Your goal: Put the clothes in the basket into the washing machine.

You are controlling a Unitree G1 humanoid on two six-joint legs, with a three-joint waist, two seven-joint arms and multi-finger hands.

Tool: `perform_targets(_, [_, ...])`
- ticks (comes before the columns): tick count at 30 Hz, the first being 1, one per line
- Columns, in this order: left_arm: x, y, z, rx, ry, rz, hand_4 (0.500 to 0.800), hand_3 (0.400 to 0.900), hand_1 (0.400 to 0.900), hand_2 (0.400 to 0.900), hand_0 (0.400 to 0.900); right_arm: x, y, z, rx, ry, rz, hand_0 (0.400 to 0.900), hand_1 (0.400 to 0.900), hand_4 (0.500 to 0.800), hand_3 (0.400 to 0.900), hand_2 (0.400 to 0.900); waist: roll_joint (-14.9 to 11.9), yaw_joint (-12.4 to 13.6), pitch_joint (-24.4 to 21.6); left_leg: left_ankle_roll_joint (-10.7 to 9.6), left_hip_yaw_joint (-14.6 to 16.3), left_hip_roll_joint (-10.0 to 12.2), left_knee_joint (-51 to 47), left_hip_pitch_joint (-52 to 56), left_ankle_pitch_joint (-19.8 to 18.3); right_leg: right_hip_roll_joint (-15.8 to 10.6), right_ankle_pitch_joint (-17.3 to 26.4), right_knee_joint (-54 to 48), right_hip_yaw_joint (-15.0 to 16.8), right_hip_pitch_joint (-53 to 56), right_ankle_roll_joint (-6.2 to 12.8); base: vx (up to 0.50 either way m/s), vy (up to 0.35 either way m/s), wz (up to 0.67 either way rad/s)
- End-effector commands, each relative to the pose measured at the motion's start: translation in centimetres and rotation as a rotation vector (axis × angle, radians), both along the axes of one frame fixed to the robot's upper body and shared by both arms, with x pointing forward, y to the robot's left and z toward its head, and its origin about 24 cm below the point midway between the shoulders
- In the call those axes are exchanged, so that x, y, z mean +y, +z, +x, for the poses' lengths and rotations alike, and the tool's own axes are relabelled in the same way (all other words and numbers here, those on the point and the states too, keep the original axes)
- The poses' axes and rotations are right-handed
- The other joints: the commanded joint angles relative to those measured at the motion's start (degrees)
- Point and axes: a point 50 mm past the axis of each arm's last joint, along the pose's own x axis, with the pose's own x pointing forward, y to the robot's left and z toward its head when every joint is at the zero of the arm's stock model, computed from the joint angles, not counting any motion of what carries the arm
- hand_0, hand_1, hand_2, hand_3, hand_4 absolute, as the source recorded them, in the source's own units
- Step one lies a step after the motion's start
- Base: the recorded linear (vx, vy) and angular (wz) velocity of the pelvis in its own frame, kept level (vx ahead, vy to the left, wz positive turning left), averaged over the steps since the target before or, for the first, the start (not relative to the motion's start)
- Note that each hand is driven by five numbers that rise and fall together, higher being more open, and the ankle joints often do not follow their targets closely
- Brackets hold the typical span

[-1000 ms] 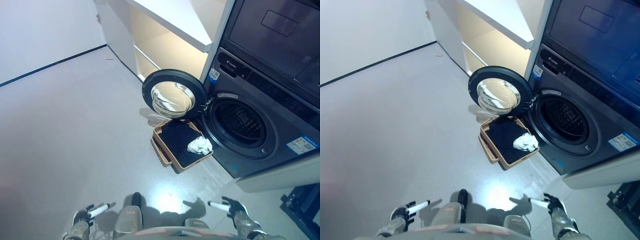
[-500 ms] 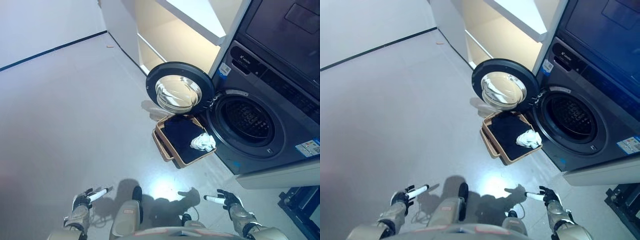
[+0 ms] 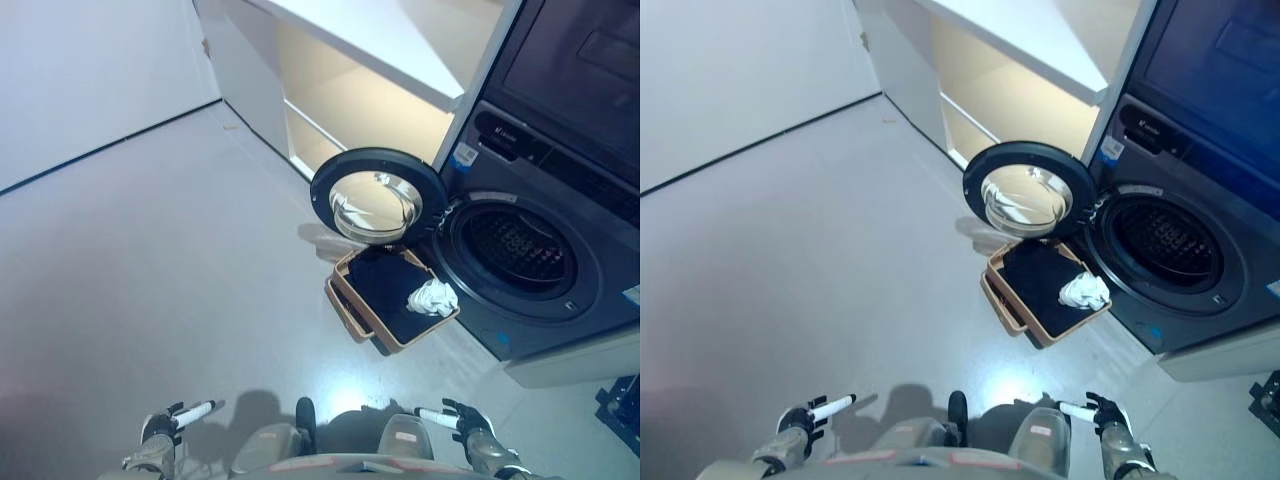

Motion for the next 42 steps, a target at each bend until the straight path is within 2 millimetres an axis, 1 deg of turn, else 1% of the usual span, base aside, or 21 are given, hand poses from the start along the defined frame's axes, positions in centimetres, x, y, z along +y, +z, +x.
perform_targets(1, [3.2, 1.6, 0.6, -0.067, 0.079, 0.091, 0.8, 0.9, 0.9, 0.9, 0.9, -1.9, 2.0, 3.4, -0.145, -0.024, -0.068, 0.9, 0.9, 0.8, 0.9, 0.9, -1.9, -1.2, 2.3, -7.0, -4.6, 3.8, 8.4, -1.5, -6.8, -0.9, 15.2, -5.4, 0.7, 1.1, 0.57, 0.09, -0.172, 0.08])
perform_targets(4, [4.1, 2.4, 1.5, -0.11, 0.106, 0.12, 0.8, 0.9, 0.9, 0.9, 0.9, -2.4, 3.3, 5.6, -0.213, 0.022, -0.103, 0.9, 0.9, 0.8, 0.9, 0.9, -3.7, -1.2, 3.9, -8.6, -5.6, 5.4, 11.9, -3.0, -8.8, -1.3, 16.6, -7.8, 1.2, -1.5, 1.79, 0.03, -0.23, 0.11])
perform_targets(7, [4.7, 3.0, 2.4, -0.142, 0.131, 0.134, 0.8, 0.9, 0.9, 0.9, 0.9, -2.6, 3.9, 6.5, -0.23, 0.059, -0.128, 0.9, 0.9, 0.8, 0.9, 0.9, -4.9, -0.9, 4.7, -9.9, -6.9, 6.9, 13.9, -4.6, -10.0, -0.3, 14.0, -8.7, 0.9, -1.8, 1.65, 0.0, -0.189, 0.13])
perform_targets(9, [4.5, 3.1, 2.6, -0.163, 0.169, 0.115, 0.8, 0.9, 0.9, 0.9, 0.9, -3.2, 4.1, 6.6, -0.183, 0.144, -0.202, 0.9, 0.9, 0.8, 0.9, 0.9, -5.1, -0.3, 5.1, -11.4, -9.4, 9.4, 11.3, -5.5, -7.9, 2.4, 11.4, -7.4, -0.9, -2.7, 1.26, 0.01, -0.32, 0.57])
perform_targets(11, [4.2, 3.1, 3.3, -0.172, 0.143, 0.117, 0.8, 0.9, 0.9, 0.9, 0.9, -3.7, 4.5, 7.0, -0.167, 0.206, -0.267, 0.9, 0.9, 0.8, 0.9, 0.9, -4.9, -0.6, 5.2, -12.1, -10.5, 10.4, 9.5, -6.0, -6.3, 2.8, 10.9, -7.4, -2.0, -3.0, 1.13, -0.05, -0.224, 0.69])
perform_targets(13, [2.8, 3.3, 5.1, -0.212, 0.081, 0.12, 0.8, 0.9, 0.9, 0.9, 0.9, -5.3, 6.8, 9.3, -0.203, 0.264, -0.424, 0.9, 0.9, 0.8, 0.9, 0.9, -3.3, -0.8, 7.4, -12.9, -11.4, 11.5, 6.6, -8.7, -3.7, 2.5, 10.7, -7.2, -3.2, -6.1, 1.24, -0.18, -0.168, 0.56])
perform_targets(15, [1.7, 3.1, 5.9, -0.235, 0.069, 0.098, 0.8, 0.9, 0.9, 0.9, 0.9, -6.0, 8.4, 11.1, -0.202, 0.355, -0.54, 0.9, 0.9, 0.8, 0.9, 0.9, -2.2, -0.7, 8.8, -13.1, -11.3, 11.3, 5.5, -10.4, -2.6, 2.0, 11.2, -7.2, -3.4, -8.1, 1.3, -0.12, -0.041, 0.07])
perform_targets(16, [1.7, 3.1, 5.9, -0.236, 0.07, 0.097, 0.8, 0.9, 0.9, 0.9, 0.9, -6.0, 8.4, 11.2, -0.202, 0.355, -0.54, 0.9, 0.9, 0.8, 0.9, 0.9, -2.2, -0.7, 8.8, -13.1, -11.3, 11.3, 5.5, -10.5, -2.6, 2.0, 11.2, -7.1, -3.3, -8.2, 1.3, -0.11, 0.009, -0.06])
perform_targets(17, [0.8, 3.0, 6.3, -0.255, 0.064, 0.073, 0.8, 0.9, 0.9, 0.9, 0.9, -6.5, 10.1, 13.0, -0.202, 0.441, -0.651, 0.9, 0.9, 0.8, 0.9, 0.9, -0.9, -0.4, 10.3, -13.1, -10.7, 10.9, 4.7, -12.0, -1.8, 1.4, 11.8, -7.2, -2.8, -10.4, 1.34, -0.11, 0.02, -0.04])
perform_targets(18, [0.4, 3.0, 6.6, -0.267, 0.062, 0.062, 0.8, 0.9, 0.9, 0.9, 0.9, -6.8, 11.0, 13.7, -0.18, 0.521, -0.722, 0.9, 0.9, 0.8, 0.9, 0.9, -0.2, -0.3, 11.1, -13.2, -10.6, 10.6, 4.5, -13.0, -1.4, 1.1, 12.3, -7.0, -2.3, -11.9, 1.41, -0.13, 0.034, -0.03])
perform_targets(20, [-0.1, 3.0, 7.0, -0.283, 0.058, 0.045, 0.8, 0.9, 0.9, 0.9, 0.9, -7.2, 11.9, 14.4, -0.193, 0.534, -0.768, 0.9, 0.9, 0.8, 0.9, 0.9, 0.5, -0.2, 11.5, -13.2, -10.4, 10.3, 4.5, -13.9, -1.2, 0.8, 12.4, -6.9, -2.0, -12.9, 1.43, -0.05, 0.018, 0.01])
perform_targets(23, [-0.9, 3.2, 7.8, -0.325, 0.042, 0.02, 0.8, 0.9, 0.9, 0.9, 0.9, -8.4, 14.6, 16.1, -0.193, 0.616, -0.922, 0.9, 0.9, 0.8, 0.9, 0.9, 2.4, -0.1, 13.0, -13.5, -10.0, 9.7, 3.9, -16.3, -0.1, 0.1, 13.0, -6.7, -1.3, -15.8, 1.52, -0.08, 0.019, 0.04])
perform_targets(24, [-1.2, 3.4, 8.3, -0.353, 0.041, 0.011, 0.8, 0.9, 0.9, 0.9, 0.9, -9.1, 16.5, 17.2, -0.21, 0.626, -1.008, 0.9, 0.9, 0.8, 0.9, 0.9, 3.6, 0.1, 13.9, -13.7, -9.7, 9.5, 3.1, -17.8, 0.8, -0.2, 13.4, -6.5, -0.9, -17.8, 1.69, -0.09, 0.027, 0.03])
perform_targets(25, [-1.3, 3.4, 8.3, -0.353, 0.042, 0.011, 0.8, 0.9, 0.9, 0.9, 0.9, -9.1, 16.5, 17.2, -0.21, 0.626, -1.009, 0.9, 0.9, 0.8, 0.9, 0.9, 3.6, 0.1, 13.8, -13.7, -9.6, 9.5, 3.1, -17.9, 0.8, -0.2, 13.4, -6.4, -0.8, -18.0, 1.69, -0.12, 0.027, -0.03])
perform_targets(26, [-1.5, 3.6, 8.8, -0.383, 0.05, 0.002, 0.8, 0.9, 0.9, 0.9, 0.9, -9.5, 18.2, 18.1, -0.227, 0.647, -1.095, 0.9, 0.9, 0.8, 0.9, 0.9, 4.5, 0.3, 14.8, -13.8, -9.3, 9.4, 2.6, -19.3, 1.3, -0.2, 13.8, -6.1, -0.2, -20.3, 1.76, -0.07, 0.006, -0.03])
perform_targets(29, [-2.1, 4.0, 9.6, -0.425, 0.048, -0.013, 0.8, 0.9, 0.9, 0.9, 0.9, -10.3, 20.2, 18.7, -0.225, 0.663, -1.201, 0.9, 0.9, 0.8, 0.9, 0.9, 5.7, 0.6, 16.3, -13.9, -9.0, 8.9, 3.1, -22.3, 1.7, -0.2, 13.9, -5.1, 0.6, -23.8, 1.82, -0.11, -0.003, -0.03])
perform_targets(32, [-2.4, 4.0, 9.8, -0.436, 0.043, -0.02, 0.8, 0.9, 0.9, 0.9, 0.9, -10.7, 21.2, 19.0, -0.228, 0.672, -1.256, 0.9, 0.9, 0.8, 0.9, 0.9, 6.2, 0.5, 17.1, -14.0, -8.9, 8.8, 3.7, -24.1, 1.7, 0.0, 13.9, -4.4, 1.2, -26.1, 1.83, -0.07, -0.008, -0.02])
perform_targets(33, [-2.9, 4.3, 10.3, -0.459, 0.037, -0.03, 0.8, 0.9, 0.9, 0.9, 0.9, -11.5, 22.8, 19.3, -0.234, 0.653, -1.313, 0.9, 0.9, 0.8, 0.9, 0.9, 6.9, 0.5, 18.1, -14.2, -8.8, 8.6, 4.2, -25.9, 2.0, -0.1, 14.1, -3.8, 1.7, -28.1, 1.91, -0.07, 0.011, -0.01])
perform_targets(36, [-3.2, 4.2, 10.3, -0.461, 0.037, -0.033, 0.8, 0.9, 0.9, 0.9, 0.9, -11.9, 24.3, 19.6, -0.24, 0.646, -1.381, 0.9, 0.9, 0.8, 0.9, 0.9, 7.2, 0.4, 18.6, -14.4, -8.4, 8.7, 4.3, -27.8, 2.4, 0.0, 14.4, -2.9, 2.3, -31.2, 2.03, -0.07, 0.014, -0.05])
perform_targets(37, [-3.6, 4.3, 10.6, -0.47, 0.032, -0.04, 0.8, 0.9, 0.9, 0.9, 0.9, -12.3, 25.5, 19.8, -0.25, 0.628, -1.43, 0.9, 0.9, 0.8, 0.9, 0.9, 7.6, 0.2, 19.3, -14.6, -8.3, 8.7, 4.3, -29.3, 2.8, 0.0, 14.4, -2.4, 2.8, -33.1, 2.09, -0.04, -0.011, 0.0])
perform_targets(42, [-4.5, 4.5, 11.2, -0.506, 0.033, -0.057, 0.8, 0.9, 0.9, 0.9, 0.9, -13.0, 27.7, 20.0, -0.257, 0.607, -1.545, 0.9, 0.9, 0.8, 0.9, 0.9, 8.5, 0.3, 19.3, -15.3, -8.4, 9.3, 3.5, -32.7, 4.2, 0.2, 14.1, -0.9, 2.9, -37.3, 2.14, -0.01, -0.033, 0.05])
